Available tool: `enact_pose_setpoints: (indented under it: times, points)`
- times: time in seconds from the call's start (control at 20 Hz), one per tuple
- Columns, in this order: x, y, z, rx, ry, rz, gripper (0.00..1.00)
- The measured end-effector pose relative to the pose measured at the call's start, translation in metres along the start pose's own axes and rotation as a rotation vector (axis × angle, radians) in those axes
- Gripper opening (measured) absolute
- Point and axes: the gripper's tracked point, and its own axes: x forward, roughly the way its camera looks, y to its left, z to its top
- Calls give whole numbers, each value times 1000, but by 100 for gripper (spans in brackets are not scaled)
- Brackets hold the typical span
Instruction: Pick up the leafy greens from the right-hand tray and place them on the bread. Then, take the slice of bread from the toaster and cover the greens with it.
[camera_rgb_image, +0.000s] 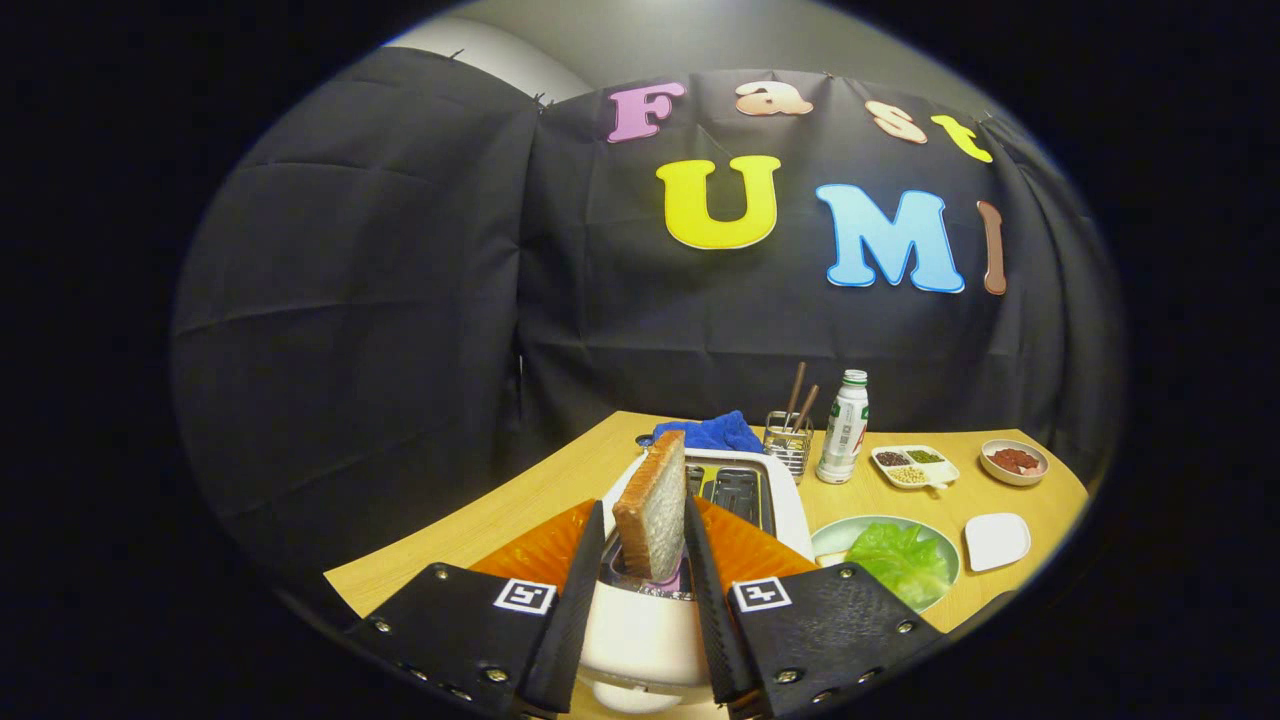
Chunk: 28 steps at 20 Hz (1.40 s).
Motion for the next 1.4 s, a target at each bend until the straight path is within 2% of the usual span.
enact_pose_setpoints:
  times: [0.1,0.15,0.2,0.25,0.3,0.35,0.45,0.5,0.65,1.0,1.4]
  points:
    - [13,2,-5,7,14,-13,50]
    - [17,2,-4,0,19,-14,47]
    - [18,1,0,-12,18,-31,38]
    - [18,-5,0,-27,13,-57,38]
    - [20,-12,-2,-26,17,-97,24]
    - [18,-10,-2,-22,18,-96,11]
    - [22,-7,-3,9,18,-61,11]
    - [18,-1,-1,2,18,-36,4]
    - [21,-4,2,-32,5,-40,4]
    - [13,-9,30,15,-34,-43,4]
    - [5,-11,50,46,-56,-7,4]
